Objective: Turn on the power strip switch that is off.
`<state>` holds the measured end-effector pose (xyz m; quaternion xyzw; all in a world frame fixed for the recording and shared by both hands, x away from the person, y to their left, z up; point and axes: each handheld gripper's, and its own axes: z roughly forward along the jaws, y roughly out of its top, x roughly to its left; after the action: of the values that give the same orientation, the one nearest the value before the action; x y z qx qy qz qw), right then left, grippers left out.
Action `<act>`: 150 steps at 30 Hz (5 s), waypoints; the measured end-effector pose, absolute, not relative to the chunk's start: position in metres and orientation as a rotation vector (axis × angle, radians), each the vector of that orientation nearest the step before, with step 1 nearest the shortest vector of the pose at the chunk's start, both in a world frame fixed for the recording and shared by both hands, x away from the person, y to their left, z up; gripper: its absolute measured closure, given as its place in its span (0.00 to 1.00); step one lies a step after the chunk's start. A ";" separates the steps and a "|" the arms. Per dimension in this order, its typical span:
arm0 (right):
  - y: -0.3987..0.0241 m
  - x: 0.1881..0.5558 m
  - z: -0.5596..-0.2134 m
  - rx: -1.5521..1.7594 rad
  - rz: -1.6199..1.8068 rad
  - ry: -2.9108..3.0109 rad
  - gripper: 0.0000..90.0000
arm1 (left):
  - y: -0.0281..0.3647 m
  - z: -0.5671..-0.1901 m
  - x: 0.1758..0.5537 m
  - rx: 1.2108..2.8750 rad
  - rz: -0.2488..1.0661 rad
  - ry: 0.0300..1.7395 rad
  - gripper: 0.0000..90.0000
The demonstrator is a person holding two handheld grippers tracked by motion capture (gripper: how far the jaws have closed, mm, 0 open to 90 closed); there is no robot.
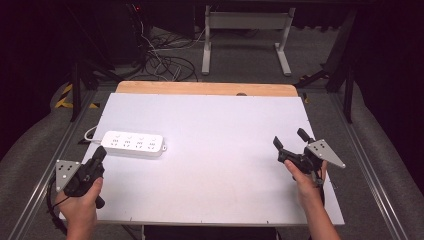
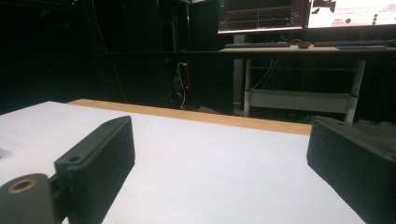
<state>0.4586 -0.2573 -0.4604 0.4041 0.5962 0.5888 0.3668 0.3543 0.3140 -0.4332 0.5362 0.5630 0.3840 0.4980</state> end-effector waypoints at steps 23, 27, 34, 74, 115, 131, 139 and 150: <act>-0.262 0.460 -0.462 1.063 1.530 1.536 0.11 | 0.320 -0.380 0.476 1.716 0.837 1.601 1.00; -0.261 0.460 -0.462 1.068 1.536 1.538 0.11 | 0.320 -0.390 0.496 1.810 0.823 1.682 1.00; -0.261 0.462 -0.464 1.091 1.531 1.544 0.12 | 0.324 -0.412 0.517 1.898 0.740 1.780 1.00; -0.263 0.460 -0.463 1.115 1.555 1.549 0.15 | 0.334 -0.443 0.529 1.895 0.681 1.881 0.99; -0.264 0.462 -0.464 1.136 1.562 1.544 0.15 | 0.336 -0.446 0.526 1.882 0.668 1.784 0.99; -0.267 0.460 -0.463 1.142 1.566 1.531 0.16 | 0.324 -0.449 0.524 1.917 0.696 1.793 1.00; -0.266 0.460 -0.462 1.138 1.567 1.534 0.16 | 0.326 -0.448 0.525 1.924 0.694 1.785 1.00; -0.267 0.459 -0.462 1.137 1.568 1.532 0.16 | 0.327 -0.449 0.525 1.916 0.684 1.793 1.00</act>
<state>0.4589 -0.2672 -0.4619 0.4347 0.5856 0.5995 0.3297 0.5249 0.3273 -0.4487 0.6903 0.6459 0.2465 0.2132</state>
